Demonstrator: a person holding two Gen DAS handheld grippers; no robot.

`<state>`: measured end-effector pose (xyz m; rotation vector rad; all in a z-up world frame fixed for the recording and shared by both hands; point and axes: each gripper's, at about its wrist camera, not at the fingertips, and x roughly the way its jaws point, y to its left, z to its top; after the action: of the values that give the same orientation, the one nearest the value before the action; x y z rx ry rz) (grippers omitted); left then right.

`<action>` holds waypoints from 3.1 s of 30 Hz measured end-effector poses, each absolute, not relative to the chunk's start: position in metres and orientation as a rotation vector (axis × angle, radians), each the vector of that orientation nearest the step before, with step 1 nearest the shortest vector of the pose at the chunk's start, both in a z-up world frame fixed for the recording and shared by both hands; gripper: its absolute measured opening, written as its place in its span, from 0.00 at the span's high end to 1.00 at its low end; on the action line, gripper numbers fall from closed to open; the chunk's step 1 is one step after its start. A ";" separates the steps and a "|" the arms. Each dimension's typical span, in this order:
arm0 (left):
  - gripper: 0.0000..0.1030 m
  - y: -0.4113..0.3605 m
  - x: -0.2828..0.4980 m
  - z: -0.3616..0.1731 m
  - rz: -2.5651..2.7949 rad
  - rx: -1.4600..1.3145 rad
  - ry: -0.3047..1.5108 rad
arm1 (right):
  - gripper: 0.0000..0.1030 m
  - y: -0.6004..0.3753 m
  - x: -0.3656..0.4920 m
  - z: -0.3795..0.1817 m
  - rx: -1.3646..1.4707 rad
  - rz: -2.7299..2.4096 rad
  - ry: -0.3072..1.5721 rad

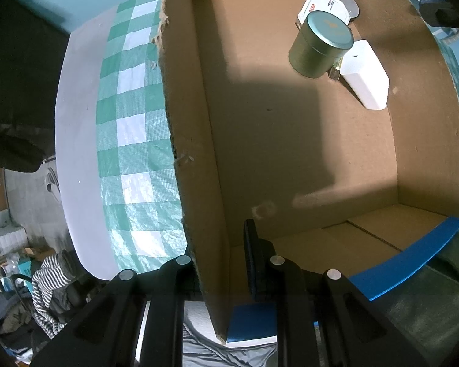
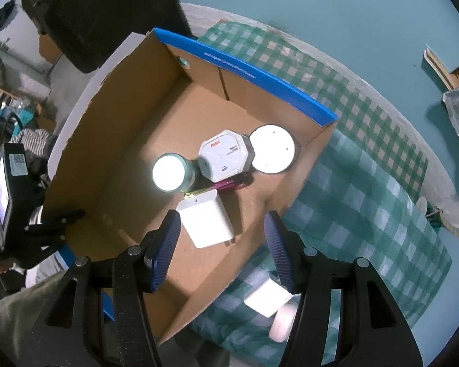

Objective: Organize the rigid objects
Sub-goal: 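Move the right gripper back over the white pill bottle, then grasp the white pill bottle with the right gripper, then carry the pill bottle into the box and open the right gripper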

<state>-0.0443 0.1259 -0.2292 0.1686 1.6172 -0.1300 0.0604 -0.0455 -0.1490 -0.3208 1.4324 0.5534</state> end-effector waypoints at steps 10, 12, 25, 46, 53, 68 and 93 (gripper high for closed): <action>0.83 0.120 -0.041 -0.226 -0.139 0.187 1.615 | 0.44 -0.082 0.056 -0.149 -0.249 0.476 1.445; 0.83 0.117 -0.041 -0.225 -0.141 0.190 1.615 | 0.43 -0.093 0.054 -0.151 -0.230 0.453 1.452; 0.83 0.106 -0.036 -0.222 -0.149 0.210 1.624 | 0.42 -0.180 0.038 -0.170 -0.120 0.277 1.511; 0.83 0.107 -0.032 -0.224 -0.128 0.196 1.637 | 0.41 -0.259 -0.008 -0.246 0.054 0.110 1.621; 0.83 0.107 -0.033 -0.224 -0.125 0.196 1.642 | 0.45 -0.262 -0.016 -0.261 0.066 0.082 1.626; 0.78 0.106 -0.035 -0.225 -0.134 0.200 1.640 | 0.68 -0.269 -0.029 -0.283 -0.043 0.041 1.615; 0.84 0.120 -0.037 -0.221 -0.128 0.168 1.609 | 0.69 -0.257 0.043 -0.225 -0.020 0.207 1.499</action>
<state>-0.0368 0.1196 -0.2211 0.1681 1.6086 -0.1285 0.0428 -0.2572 -0.2245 -0.0204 1.4995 0.2069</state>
